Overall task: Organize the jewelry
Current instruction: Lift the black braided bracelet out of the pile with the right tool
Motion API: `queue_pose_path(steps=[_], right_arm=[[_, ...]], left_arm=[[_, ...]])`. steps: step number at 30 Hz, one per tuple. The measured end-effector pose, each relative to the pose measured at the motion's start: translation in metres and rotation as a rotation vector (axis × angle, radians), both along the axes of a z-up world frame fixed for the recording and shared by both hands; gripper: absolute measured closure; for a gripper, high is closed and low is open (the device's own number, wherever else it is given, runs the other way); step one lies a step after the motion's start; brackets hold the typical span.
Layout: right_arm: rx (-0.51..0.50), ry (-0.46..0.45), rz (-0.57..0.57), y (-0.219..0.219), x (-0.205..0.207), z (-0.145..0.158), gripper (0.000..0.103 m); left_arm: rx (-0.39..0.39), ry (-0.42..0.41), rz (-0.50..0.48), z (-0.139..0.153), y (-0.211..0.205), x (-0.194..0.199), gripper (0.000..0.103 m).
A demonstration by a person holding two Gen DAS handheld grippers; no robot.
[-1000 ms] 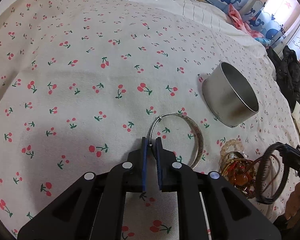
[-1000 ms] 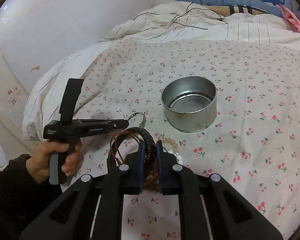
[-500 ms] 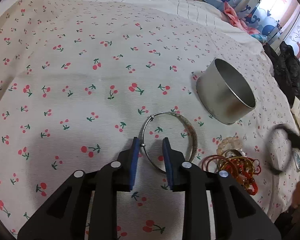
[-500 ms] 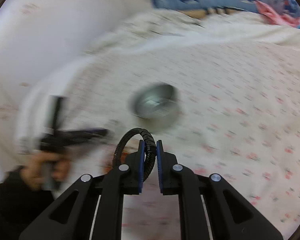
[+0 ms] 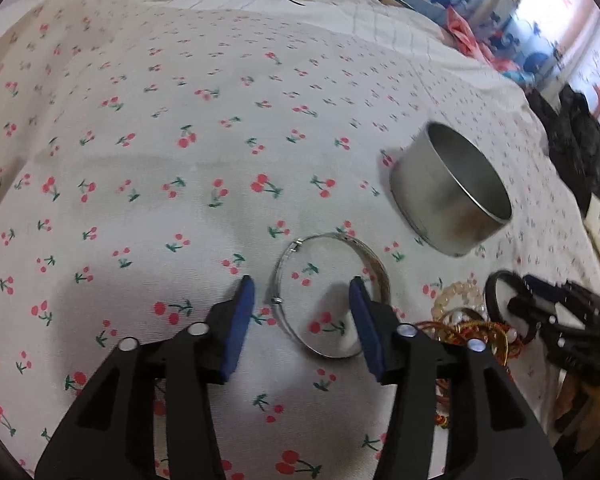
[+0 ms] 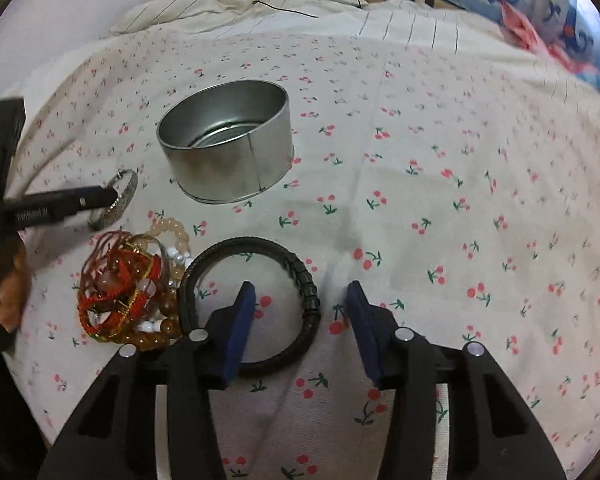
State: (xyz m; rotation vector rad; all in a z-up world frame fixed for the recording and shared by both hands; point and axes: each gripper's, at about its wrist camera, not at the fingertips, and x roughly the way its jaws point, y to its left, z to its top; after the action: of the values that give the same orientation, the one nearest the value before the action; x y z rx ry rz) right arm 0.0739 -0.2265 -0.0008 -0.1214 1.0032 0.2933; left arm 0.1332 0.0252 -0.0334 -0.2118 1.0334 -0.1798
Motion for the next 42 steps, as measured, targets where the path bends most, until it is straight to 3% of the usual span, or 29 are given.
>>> queue_pose_path(steps=[3, 5, 6, 9, 13, 42], right_arm=[[-0.069, -0.015, 0.012, 0.006, 0.0, -0.003, 0.086], [-0.09, -0.032, 0.011, 0.007, -0.001, -0.002, 0.091], [-0.096, -0.046, 0.01, 0.007, -0.003, 0.001, 0.092], [-0.088, -0.098, -0.001, 0.006, -0.007, 0.013, 0.093], [-0.001, -0.123, -0.029, -0.009, -0.009, 0.027, 0.093], [0.071, -0.158, -0.06, -0.01, -0.002, 0.04, 0.093]], left_arm=[[0.04, 0.002, 0.018, -0.003, 0.002, 0.001, 0.083], [0.073, -0.002, 0.009, -0.004, 0.002, 0.001, 0.095], [0.079, -0.006, 0.003, -0.003, 0.001, 0.0, 0.097], [0.089, -0.037, -0.008, 0.003, 0.0, -0.006, 0.098], [0.116, -0.09, -0.022, 0.016, -0.005, -0.015, 0.098], [0.109, -0.128, -0.09, 0.042, -0.028, -0.025, 0.098]])
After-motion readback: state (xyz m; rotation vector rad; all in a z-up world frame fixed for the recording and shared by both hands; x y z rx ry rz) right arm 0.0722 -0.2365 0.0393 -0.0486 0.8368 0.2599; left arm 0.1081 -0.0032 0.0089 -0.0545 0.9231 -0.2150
